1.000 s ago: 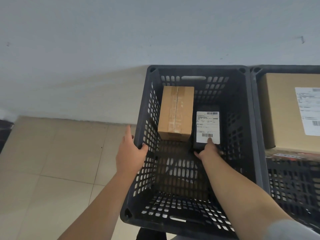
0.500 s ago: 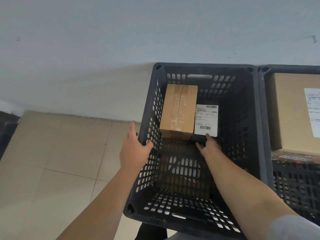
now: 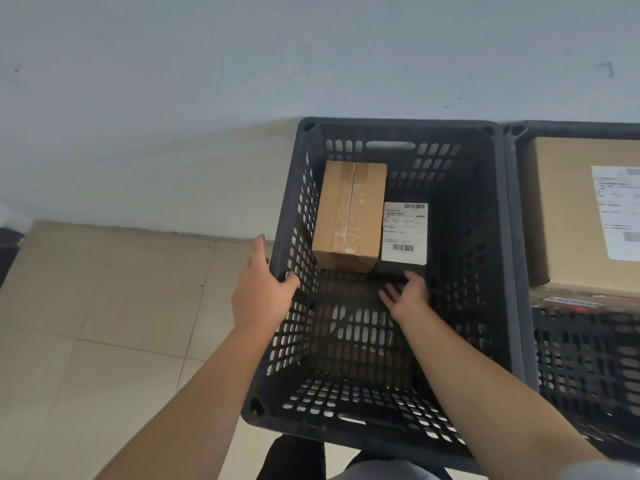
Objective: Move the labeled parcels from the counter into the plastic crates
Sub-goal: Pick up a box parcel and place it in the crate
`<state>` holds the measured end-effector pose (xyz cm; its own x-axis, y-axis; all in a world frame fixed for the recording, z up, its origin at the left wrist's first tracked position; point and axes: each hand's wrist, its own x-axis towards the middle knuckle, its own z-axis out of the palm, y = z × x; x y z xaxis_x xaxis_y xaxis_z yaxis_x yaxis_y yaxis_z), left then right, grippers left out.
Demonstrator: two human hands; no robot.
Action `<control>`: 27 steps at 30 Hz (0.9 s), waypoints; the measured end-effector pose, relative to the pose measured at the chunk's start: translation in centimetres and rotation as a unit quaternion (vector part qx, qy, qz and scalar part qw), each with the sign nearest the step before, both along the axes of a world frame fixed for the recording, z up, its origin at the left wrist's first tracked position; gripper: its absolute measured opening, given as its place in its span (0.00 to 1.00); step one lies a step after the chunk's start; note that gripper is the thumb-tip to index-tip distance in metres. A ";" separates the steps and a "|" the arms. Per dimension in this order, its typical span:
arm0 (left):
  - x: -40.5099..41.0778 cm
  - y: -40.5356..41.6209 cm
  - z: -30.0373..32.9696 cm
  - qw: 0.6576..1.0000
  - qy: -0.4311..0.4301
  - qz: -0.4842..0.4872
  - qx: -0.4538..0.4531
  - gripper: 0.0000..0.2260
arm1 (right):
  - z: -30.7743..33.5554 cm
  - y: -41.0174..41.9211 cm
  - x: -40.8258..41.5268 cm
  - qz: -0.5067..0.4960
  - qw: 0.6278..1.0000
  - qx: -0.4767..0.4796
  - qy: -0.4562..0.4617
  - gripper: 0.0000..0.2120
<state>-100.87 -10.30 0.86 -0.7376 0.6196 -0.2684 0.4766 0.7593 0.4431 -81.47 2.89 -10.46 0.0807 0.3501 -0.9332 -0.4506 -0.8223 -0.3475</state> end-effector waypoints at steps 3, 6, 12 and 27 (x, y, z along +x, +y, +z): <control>0.0 0.0 0.0 1.000 0.006 -0.014 0.001 0.38 | 1.7 -1.6 0.0 0.009 0.999 -0.018 0.044 0.15; -0.1 0.0 -0.1 1.000 -0.001 -0.026 0.008 0.38 | 3.7 -3.8 0.5 0.006 0.997 -0.021 0.075 0.22; 0.0 -0.4 0.8 0.995 -0.054 -0.052 0.062 0.39 | 10.3 -9.7 0.9 0.028 0.994 0.008 0.103 0.25; 12.0 -11.1 7.4 0.851 -0.460 -0.193 0.165 0.15 | 23.2 -24.3 10.3 -0.014 0.967 0.248 -0.062 0.12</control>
